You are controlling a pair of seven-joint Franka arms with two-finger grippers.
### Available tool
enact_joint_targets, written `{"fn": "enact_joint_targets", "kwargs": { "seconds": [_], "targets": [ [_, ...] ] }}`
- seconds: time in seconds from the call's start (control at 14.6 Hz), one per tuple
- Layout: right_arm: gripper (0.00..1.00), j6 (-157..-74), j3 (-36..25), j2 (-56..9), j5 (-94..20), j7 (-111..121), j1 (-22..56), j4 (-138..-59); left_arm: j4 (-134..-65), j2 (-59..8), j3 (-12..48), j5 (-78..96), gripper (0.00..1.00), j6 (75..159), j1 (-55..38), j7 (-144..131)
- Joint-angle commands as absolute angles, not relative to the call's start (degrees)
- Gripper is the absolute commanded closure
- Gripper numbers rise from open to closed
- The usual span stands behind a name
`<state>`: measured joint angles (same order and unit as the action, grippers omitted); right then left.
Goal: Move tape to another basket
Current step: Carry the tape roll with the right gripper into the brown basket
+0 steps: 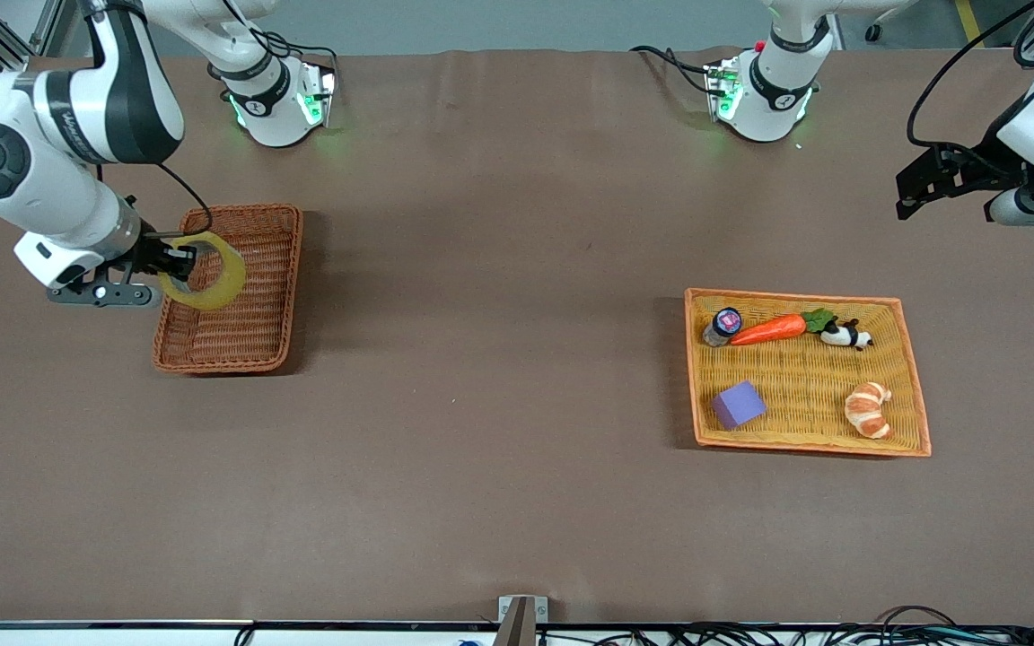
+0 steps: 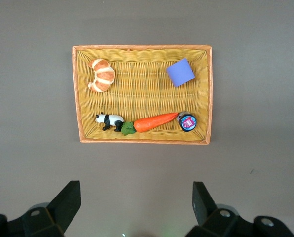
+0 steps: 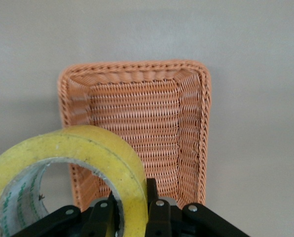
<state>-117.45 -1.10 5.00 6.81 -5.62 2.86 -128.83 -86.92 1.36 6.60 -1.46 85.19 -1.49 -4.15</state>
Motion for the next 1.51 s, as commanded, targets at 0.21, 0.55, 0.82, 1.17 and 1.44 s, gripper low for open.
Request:
{"fn": "enact_joint_targets", "kwargs": {
  "seconds": [0.21,0.55,0.82,1.17,1.44],
  "targets": [
    [1.0,-136.82,-4.66,8.0,6.33,-1.24,2.81,-146.93,-85.61,0.79,6.77,-1.32,0.0,84.55,-1.49,-3.43],
    [0.98,-146.42,-6.59,2.12,7.65,-0.97,2.81,-150.82,-85.61,0.7,6.68,-1.32,0.0,84.55,-1.67,-3.6],
    [0.98,-152.39,-9.67,-2.01,9.84,0.09,2.64,-151.79,-85.61,0.79,6.77,-1.32,0.0,84.46,-1.67,-3.6],
    [0.92,-154.6,-9.67,-4.31,9.84,-0.09,2.81,-151.96,-85.61,0.7,6.59,-1.32,0.0,84.37,-1.58,-3.6],
    [0.87,-154.34,-9.67,-4.39,9.84,-0.44,2.99,-151.79,-85.61,0.7,6.68,-1.32,0.0,84.37,-1.23,-3.52]
  ]
}}
